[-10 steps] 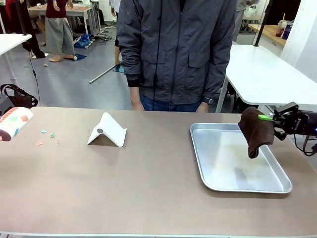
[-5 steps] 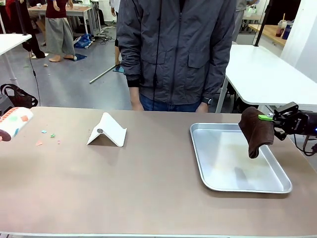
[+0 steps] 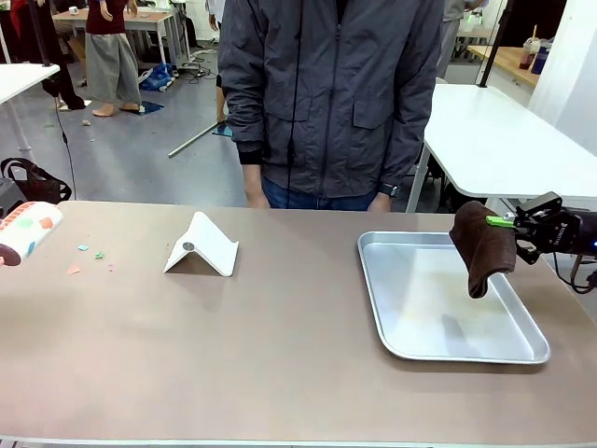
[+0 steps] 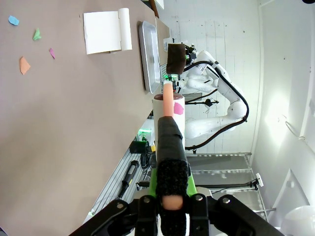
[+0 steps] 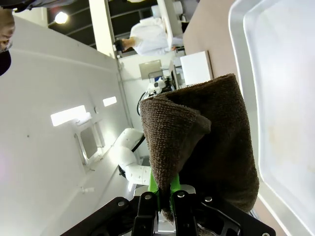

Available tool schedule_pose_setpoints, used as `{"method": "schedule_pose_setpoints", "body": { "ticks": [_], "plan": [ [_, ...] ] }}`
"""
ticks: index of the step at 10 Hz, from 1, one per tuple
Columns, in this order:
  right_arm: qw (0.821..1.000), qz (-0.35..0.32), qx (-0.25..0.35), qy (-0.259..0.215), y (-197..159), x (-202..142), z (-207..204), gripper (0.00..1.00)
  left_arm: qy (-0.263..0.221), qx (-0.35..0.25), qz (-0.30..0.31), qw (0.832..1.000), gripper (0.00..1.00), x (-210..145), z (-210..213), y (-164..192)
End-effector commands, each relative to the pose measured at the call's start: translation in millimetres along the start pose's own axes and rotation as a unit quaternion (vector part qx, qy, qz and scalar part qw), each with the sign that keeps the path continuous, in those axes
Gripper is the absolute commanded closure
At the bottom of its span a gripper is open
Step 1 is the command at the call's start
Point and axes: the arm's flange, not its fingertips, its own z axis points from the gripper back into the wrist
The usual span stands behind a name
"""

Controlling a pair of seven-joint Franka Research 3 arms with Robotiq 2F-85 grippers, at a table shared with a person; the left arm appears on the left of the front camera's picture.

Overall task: Clean the surface of the table.
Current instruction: Clean the area not pointed to by the person.

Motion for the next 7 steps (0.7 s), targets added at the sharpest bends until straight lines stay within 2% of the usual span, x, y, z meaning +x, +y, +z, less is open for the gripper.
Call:
{"method": "schedule_pose_setpoints", "body": {
  "ticks": [1, 2, 4, 7],
  "plan": [
    [1.0, 0.002, 0.002, 0.002, 2, -2, -2, 1.0, 0.002, -0.002, -0.007, 1.0, 1.0, -2, -2, -5],
    [1.0, 0.002, 0.002, 0.002, 2, -2, -2, 1.0, 0.0, 0.0, 0.0, 1.0, 0.78, 0, 0, 0],
    [1.0, 0.002, 0.002, 0.002, 2, -2, -2, 1.0, -0.047, 0.096, -0.037, 0.994, 0.78, -9, -2, -14],
    [1.0, 0.002, 0.002, 0.002, 2, -2, -2, 1.0, -0.096, 0.169, -0.01, 0.981, 0.78, -19, 9, -19]
  ]
}}
